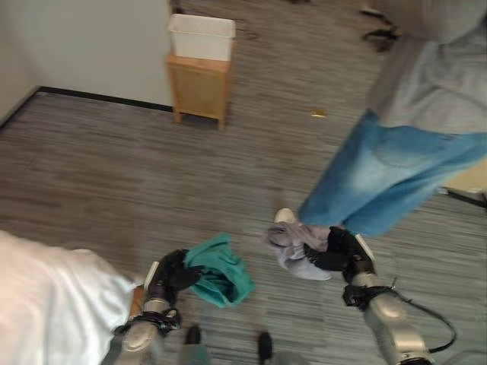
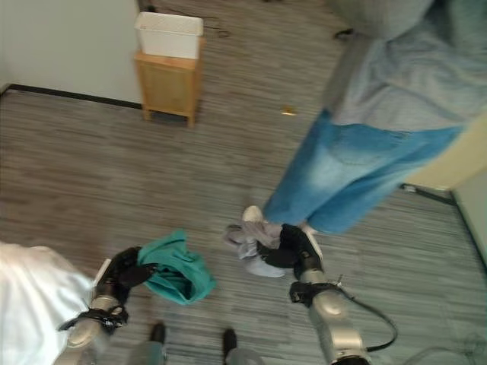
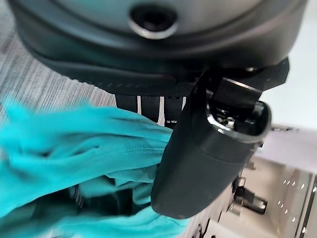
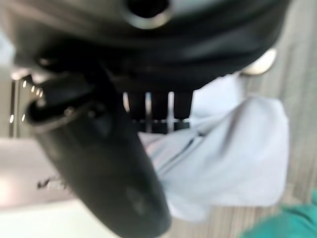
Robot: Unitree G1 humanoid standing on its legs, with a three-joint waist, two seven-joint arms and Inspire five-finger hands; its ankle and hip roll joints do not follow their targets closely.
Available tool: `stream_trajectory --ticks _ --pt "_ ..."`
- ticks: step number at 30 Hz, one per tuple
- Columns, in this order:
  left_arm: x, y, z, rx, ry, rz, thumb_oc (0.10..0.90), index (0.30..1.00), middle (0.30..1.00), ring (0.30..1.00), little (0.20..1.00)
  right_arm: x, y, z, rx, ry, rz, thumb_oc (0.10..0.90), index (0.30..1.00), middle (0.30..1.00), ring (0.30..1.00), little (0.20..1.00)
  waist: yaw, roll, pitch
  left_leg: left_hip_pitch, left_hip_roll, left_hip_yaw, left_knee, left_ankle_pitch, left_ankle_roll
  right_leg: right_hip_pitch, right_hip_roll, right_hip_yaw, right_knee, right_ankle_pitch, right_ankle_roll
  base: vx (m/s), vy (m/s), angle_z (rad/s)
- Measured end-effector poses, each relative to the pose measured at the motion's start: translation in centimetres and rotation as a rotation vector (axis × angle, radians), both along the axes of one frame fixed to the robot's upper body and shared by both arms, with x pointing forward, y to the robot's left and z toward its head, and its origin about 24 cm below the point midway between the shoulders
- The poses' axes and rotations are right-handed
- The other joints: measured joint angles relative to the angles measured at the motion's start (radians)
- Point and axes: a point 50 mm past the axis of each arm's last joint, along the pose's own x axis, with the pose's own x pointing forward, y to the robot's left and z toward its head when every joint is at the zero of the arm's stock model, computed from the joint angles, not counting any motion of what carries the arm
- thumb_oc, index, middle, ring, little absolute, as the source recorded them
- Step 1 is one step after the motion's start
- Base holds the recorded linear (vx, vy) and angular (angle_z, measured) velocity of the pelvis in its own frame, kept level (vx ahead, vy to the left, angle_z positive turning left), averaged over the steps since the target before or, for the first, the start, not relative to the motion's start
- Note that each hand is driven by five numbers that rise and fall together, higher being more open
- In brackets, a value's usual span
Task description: Pick up bed clothes into laundry basket.
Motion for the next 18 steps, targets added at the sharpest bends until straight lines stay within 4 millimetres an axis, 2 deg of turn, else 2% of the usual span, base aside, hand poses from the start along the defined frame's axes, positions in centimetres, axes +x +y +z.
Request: stream_trajectory --ticks 2,3,6,7,9,10,13,14,17,18 --pt "0.8 0.3 0.6 0.034 -0.024 -0.010 0.400 0.300 0.300 0.300 0.300 -0.3 0.6 -0.8 0.031 0.026 -0.014 0.400 0.300 0.300 0.300 0.300 -0.017 0.002 -0.008 0.011 -0.005 0.014 -0.034 0.015 0.005 -0.001 -0.004 0.018 -0.013 0.016 0.002 0.03 0.033 -0.15" --pt "1.9 0.3 1.4 0.060 -0.058 -0.024 0.400 0.300 0.300 0.300 0.300 -0.9 1.3 -1.5 0.092 0.049 -0.038 0.400 0.300 0.300 0.300 0.300 -0.027 0.016 -0.012 0.028 -0.007 0.016 -0.086 0.042 0.005 0.005 -0.006 0.015 -0.039 0.030 0.010 0.09 0.045 -0.03" --pt "2.6 -0.6 1.9 0.026 -0.100 -0.015 0.400 0.300 0.300 0.300 0.300 -2.0 2.1 -2.5 0.149 0.109 -0.024 0.400 0.300 0.300 0.300 0.300 -0.044 0.076 -0.034 0.047 -0.006 0.022 -0.114 0.055 0.004 0.020 -0.004 0.017 -0.071 0.050 0.011 0.01 0.028 -0.04" --pt "1.2 -1.7 0.5 -0.024 -0.049 -0.002 0.400 0.300 0.300 0.300 0.300 -0.4 0.9 -0.5 0.081 0.039 0.011 0.400 0.300 0.300 0.300 0.300 -0.041 0.105 -0.051 0.041 0.024 0.025 -0.114 0.065 -0.009 0.012 0.027 0.017 -0.071 0.052 0.008 -0.03 0.019 -0.06" --pt "1.6 -2.0 0.4 0.062 -0.039 -0.066 0.400 0.300 0.300 0.300 0.300 -0.9 0.5 -1.4 0.094 0.038 -0.039 0.400 0.300 0.300 0.300 0.300 -0.034 0.106 -0.051 0.041 0.023 0.009 -0.114 0.065 -0.010 0.016 0.025 0.000 -0.071 0.052 0.008 0.00 0.019 0.15" --pt "1.8 -2.0 0.1 0.109 -0.022 -0.109 0.400 0.300 0.300 0.300 0.300 -1.4 0.1 -2.5 0.095 0.080 -0.083 0.400 0.300 0.300 0.300 0.300 -0.026 0.107 -0.051 0.041 0.021 0.001 -0.114 0.063 -0.008 0.018 0.024 -0.008 -0.071 0.049 0.006 0.02 0.012 0.16" --pt "1.7 -2.3 -0.3 0.108 -0.005 -0.120 0.400 0.300 0.300 0.300 0.300 -2.3 -0.6 -3.8 0.091 0.145 -0.143 0.400 0.300 0.300 0.300 0.300 -0.010 0.112 -0.049 0.039 0.017 0.000 -0.114 0.060 -0.003 0.019 0.020 -0.008 -0.071 0.050 0.006 0.00 0.001 0.02" --pt "1.5 -2.4 -0.7 0.052 0.010 -0.091 0.400 0.300 0.300 0.300 0.300 -2.7 -0.8 -4.4 0.098 0.177 -0.175 0.400 0.300 0.300 0.300 0.300 0.001 0.116 -0.047 0.040 0.015 0.000 -0.114 0.061 -0.005 0.021 0.018 -0.009 -0.071 0.052 0.003 0.01 0.004 0.03" --pt "1.7 -2.4 -0.7 -0.008 0.013 -0.065 0.400 0.300 0.300 0.300 0.300 -2.2 -0.9 -3.9 0.103 0.156 -0.183 0.400 0.300 0.300 0.300 0.300 0.010 0.120 -0.045 0.044 0.014 -0.003 -0.114 0.062 -0.004 0.027 0.016 -0.011 -0.071 0.053 0.002 0.00 0.003 0.02" --pt "2.1 -2.2 -0.3 -0.009 -0.001 -0.060 0.400 0.300 0.300 0.300 0.300 -1.6 -1.2 -3.2 0.099 0.120 -0.194 0.400 0.300 0.300 0.300 0.300 0.012 0.122 -0.044 0.049 0.014 -0.005 -0.114 0.062 -0.004 0.034 0.016 -0.013 -0.071 0.053 0.002 0.01 0.000 0.04"
